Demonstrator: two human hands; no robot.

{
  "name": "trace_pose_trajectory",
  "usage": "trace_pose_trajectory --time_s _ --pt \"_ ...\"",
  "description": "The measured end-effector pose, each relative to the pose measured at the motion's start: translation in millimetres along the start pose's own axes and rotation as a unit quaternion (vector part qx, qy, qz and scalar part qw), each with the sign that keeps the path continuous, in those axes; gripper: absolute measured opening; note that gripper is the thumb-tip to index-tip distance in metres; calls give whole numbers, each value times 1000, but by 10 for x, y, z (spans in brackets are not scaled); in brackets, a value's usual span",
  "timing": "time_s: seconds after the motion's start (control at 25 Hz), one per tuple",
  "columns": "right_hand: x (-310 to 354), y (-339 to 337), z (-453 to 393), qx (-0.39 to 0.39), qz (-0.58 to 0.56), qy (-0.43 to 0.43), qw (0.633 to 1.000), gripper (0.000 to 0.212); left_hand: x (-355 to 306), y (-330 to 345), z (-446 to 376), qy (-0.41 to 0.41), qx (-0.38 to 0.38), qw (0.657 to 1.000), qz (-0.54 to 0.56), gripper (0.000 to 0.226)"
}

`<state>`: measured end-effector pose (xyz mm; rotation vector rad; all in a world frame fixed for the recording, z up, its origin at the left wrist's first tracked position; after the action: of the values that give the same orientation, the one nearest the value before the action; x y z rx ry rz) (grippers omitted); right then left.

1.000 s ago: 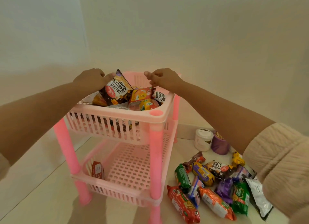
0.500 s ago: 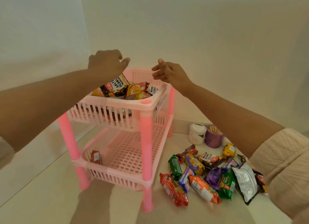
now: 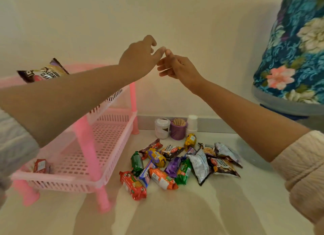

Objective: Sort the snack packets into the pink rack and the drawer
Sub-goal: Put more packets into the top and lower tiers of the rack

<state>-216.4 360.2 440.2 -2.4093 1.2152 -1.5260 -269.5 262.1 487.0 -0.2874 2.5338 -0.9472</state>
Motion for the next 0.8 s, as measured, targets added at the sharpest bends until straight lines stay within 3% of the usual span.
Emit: trace_pose_trajectory --time_s 0.2,0.32,0.48,0.64,0.8 --pt "-498 -619 312 -7 48 40 998 48 -297 802 18 11 66 998 12 55" --pt "-949 -901 467 9 127 97 987 52 -171 1354 116 -22 149 988 -22 74" --pt "-1749 -1099 817 98 292 161 938 62 327 2123 434 -106 266 956 -67 84" --pt "-2718 -1090 1271 190 328 240 894 60 916 2651 902 -177 334 924 -66 80" --pt "-3560 -1045 1691 208 317 333 863 67 1356 3061 1462 -215 384 892 -102 77"
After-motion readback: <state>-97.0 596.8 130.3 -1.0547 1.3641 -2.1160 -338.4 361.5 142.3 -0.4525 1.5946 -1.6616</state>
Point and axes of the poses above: each hand's wrist, its own z-axis away from the middle knuckle, its own y-axis out of the palm, x = y × z, the point moved 10 cm from there along -z, towards the middle knuckle
